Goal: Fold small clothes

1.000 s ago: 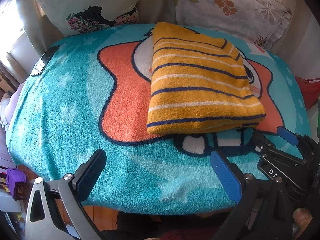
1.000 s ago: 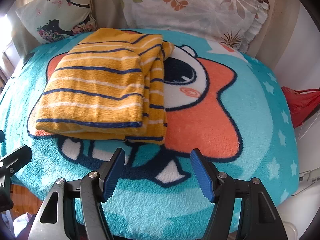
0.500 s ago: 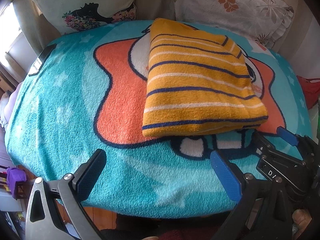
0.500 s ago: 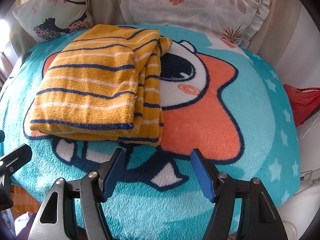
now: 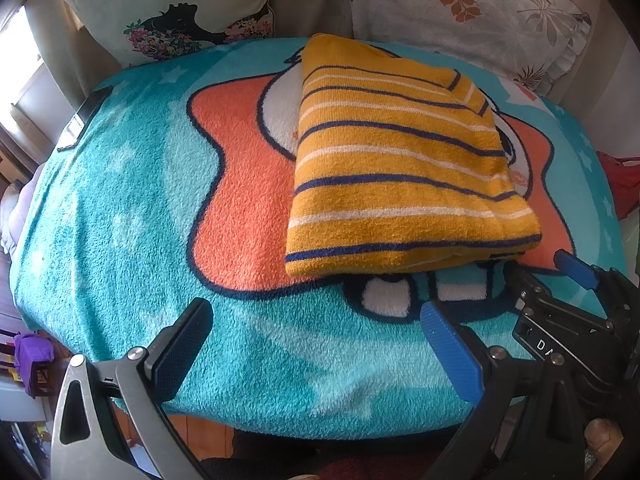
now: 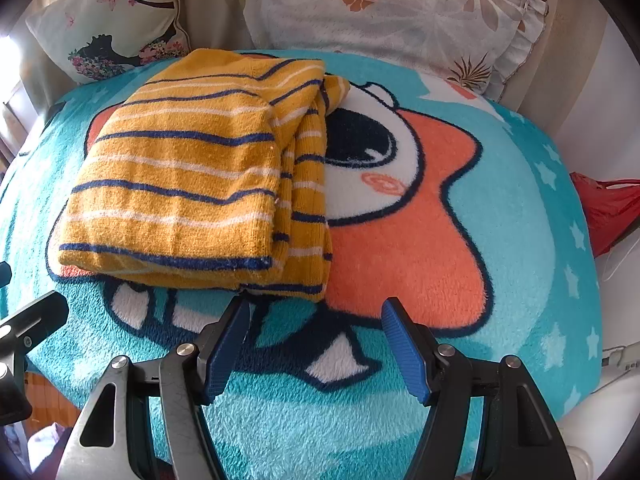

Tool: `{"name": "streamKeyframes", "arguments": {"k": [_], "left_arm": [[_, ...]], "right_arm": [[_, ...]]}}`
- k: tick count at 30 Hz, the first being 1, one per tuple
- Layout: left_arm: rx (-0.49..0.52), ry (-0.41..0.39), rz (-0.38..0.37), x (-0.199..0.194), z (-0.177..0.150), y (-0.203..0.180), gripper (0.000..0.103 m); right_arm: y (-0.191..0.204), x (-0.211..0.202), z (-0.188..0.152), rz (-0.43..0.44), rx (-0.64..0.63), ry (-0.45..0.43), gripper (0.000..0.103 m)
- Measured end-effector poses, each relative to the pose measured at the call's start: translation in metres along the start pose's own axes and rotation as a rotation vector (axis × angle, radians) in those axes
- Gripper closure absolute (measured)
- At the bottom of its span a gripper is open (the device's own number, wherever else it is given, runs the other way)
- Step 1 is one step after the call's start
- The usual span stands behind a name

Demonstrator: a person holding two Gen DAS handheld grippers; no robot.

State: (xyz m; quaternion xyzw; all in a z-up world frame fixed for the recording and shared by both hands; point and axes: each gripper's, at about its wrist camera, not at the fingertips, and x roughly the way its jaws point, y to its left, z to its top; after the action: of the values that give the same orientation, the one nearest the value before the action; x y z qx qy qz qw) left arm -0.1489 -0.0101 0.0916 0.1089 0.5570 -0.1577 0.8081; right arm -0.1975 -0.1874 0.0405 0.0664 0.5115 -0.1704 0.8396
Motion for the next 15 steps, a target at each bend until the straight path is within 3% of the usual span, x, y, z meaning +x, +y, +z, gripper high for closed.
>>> {"name": "streamKeyframes", "arguments": {"k": [15], "left_arm": [[-0.013,0.001,-0.007,-0.0012,-0.0019,0.0018,0.000]], "right_arm": [[0.0045,-0.0041,-0.0003,0.006,-0.008,-0.011,0.031]]}}
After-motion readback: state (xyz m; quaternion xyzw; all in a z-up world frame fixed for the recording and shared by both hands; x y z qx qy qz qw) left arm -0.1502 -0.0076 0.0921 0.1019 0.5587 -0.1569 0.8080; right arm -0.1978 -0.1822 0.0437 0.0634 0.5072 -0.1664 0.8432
